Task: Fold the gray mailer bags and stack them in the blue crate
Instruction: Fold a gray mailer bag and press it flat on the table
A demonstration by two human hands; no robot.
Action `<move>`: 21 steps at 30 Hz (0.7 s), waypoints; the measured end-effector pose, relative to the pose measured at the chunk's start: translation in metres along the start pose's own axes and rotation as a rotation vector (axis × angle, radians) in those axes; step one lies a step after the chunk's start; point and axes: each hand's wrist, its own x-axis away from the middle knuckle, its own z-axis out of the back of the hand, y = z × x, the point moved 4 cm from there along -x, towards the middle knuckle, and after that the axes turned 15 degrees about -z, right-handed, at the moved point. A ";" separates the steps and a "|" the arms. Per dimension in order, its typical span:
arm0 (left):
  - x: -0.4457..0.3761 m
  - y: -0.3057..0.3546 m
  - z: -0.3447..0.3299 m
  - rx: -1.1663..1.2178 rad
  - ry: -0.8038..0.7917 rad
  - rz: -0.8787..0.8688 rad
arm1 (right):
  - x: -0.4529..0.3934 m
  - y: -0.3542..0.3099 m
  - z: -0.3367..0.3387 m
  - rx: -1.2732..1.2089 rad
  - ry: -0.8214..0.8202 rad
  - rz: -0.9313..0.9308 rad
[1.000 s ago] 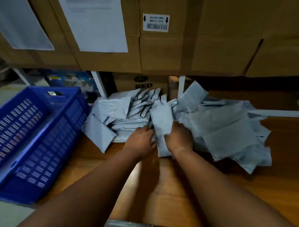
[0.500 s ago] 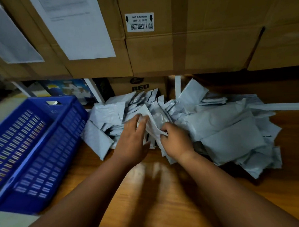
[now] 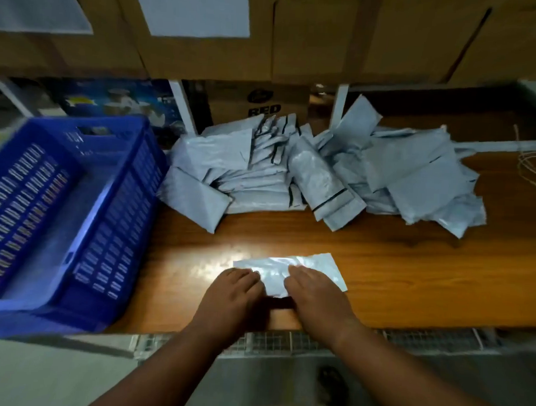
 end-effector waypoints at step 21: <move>-0.029 0.000 -0.045 0.083 -0.200 0.377 | -0.029 0.002 -0.020 0.143 -0.308 -0.202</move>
